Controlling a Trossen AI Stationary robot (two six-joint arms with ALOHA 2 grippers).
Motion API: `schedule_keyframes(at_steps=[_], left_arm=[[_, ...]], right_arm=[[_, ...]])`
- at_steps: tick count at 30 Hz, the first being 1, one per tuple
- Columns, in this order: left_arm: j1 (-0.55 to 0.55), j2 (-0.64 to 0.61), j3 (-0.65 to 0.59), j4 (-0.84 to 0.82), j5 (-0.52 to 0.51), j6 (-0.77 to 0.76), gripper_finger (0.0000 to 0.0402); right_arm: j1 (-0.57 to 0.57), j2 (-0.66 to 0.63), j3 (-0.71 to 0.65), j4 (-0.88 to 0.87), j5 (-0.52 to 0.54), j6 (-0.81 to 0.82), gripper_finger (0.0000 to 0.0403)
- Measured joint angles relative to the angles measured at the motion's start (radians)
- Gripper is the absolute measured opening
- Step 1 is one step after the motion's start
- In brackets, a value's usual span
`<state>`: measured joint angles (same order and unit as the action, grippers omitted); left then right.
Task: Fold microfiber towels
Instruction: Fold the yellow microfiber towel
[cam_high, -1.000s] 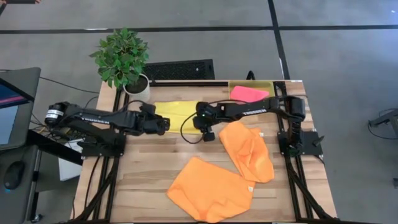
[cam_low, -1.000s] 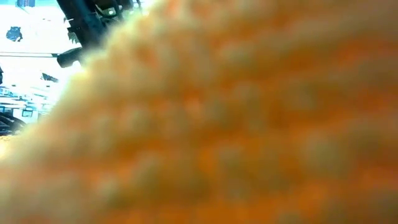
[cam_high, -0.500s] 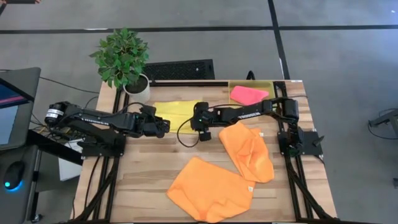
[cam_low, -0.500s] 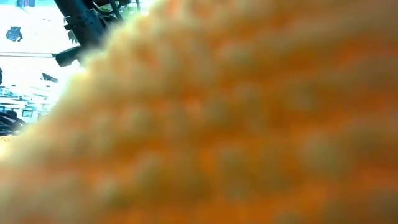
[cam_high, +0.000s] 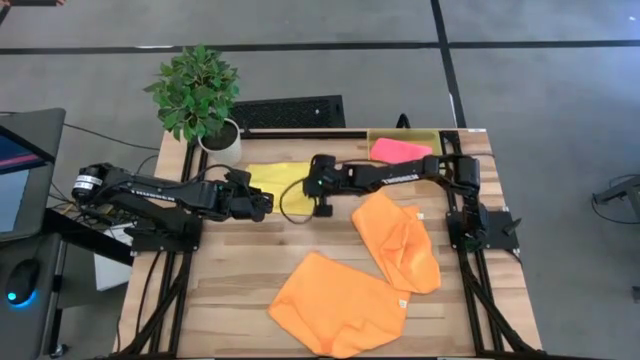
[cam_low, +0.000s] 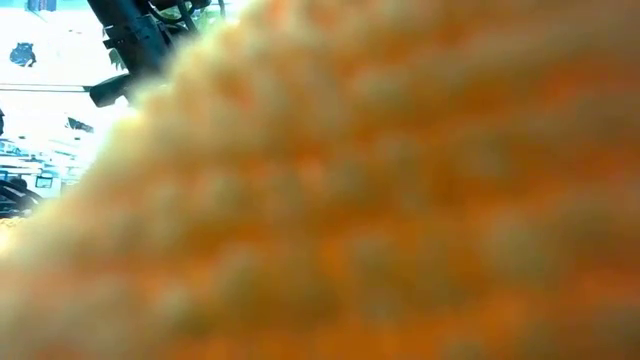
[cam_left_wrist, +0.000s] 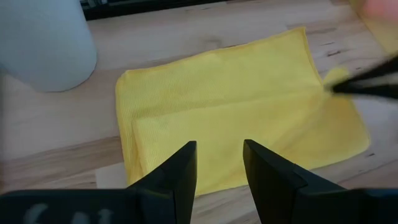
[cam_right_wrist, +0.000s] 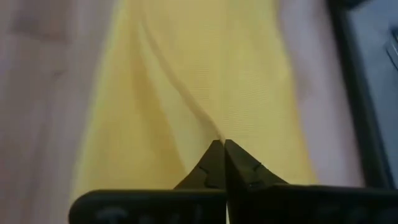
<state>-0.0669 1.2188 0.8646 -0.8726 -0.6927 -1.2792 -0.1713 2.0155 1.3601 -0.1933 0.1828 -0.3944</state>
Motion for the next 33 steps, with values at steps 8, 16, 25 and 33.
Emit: schedule_keyframes(at_steps=[8,16,25,33], left_arm=[[0.000,0.000,0.000,0.000,0.004,0.000,0.0123],[0.000,0.000,0.000,0.000,0.005,0.000,0.0123],[0.000,0.000,0.000,0.000,0.014,0.000,0.0123],[0.000,0.000,0.000,-0.010,0.062,0.000,0.0123]], right_arm=[[-0.102,-0.001,0.040,-0.010,0.002,0.223,0.0003],[-0.153,-0.001,0.040,-0.043,0.001,0.401,0.0008],[-0.143,-0.002,0.040,-0.022,-0.001,0.397,0.0052],[-0.127,-0.002,0.040,-0.040,-0.001,0.395,0.0148]])
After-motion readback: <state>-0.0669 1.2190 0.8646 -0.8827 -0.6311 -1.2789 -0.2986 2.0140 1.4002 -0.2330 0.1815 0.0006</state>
